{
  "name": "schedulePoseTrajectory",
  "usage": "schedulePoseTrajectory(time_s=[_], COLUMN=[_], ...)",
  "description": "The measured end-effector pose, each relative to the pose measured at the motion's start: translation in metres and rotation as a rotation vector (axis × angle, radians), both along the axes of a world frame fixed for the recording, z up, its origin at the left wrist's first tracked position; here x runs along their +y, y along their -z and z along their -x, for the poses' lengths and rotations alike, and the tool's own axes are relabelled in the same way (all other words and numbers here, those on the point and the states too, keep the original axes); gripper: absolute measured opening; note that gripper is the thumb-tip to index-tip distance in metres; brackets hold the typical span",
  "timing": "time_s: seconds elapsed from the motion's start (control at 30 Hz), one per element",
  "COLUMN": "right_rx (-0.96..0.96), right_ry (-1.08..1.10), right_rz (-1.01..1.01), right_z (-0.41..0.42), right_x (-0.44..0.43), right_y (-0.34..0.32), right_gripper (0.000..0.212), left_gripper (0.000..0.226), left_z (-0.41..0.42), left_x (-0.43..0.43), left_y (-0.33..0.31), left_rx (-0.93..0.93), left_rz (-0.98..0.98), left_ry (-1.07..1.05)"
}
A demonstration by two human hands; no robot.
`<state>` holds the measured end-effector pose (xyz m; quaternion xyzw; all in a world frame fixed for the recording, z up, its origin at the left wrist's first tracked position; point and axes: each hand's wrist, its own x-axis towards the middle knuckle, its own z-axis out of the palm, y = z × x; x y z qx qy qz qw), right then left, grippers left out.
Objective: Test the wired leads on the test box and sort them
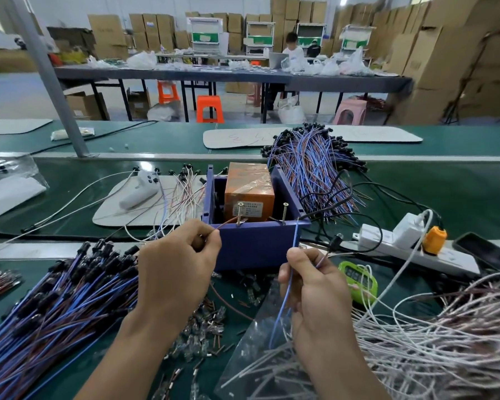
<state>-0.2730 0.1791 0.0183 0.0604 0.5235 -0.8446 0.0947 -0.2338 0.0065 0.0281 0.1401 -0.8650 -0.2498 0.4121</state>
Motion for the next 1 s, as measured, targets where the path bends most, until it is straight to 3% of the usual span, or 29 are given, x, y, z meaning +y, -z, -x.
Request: schedulePoseTrajectory(time_s=[0.33, 0.73, 0.93, 1.0], right_rx=[-0.119, -0.108, 0.003, 0.094], right_ry=[0.058, 0.046, 0.101, 0.057], right_rz=[-0.003, -0.005, 0.043, -0.046], right_z=[0.010, 0.011, 0.001, -0.002], right_x=[-0.006, -0.013, 0.001, 0.007], right_y=[-0.006, -0.008, -0.019, -0.025], right_gripper=[0.026, 0.025, 0.032, 0.037], left_gripper=[0.012, 0.016, 0.023, 0.030], left_z=[0.003, 0.004, -0.003, -0.006], left_x=[0.001, 0.001, 0.011, 0.015], left_y=[0.002, 0.004, -0.001, -0.004], left_rx=[-0.026, 0.001, 0.127, 0.105], left_rz=[-0.098, -0.104, -0.019, 0.034], left_ry=[-0.019, -0.004, -0.068, -0.085])
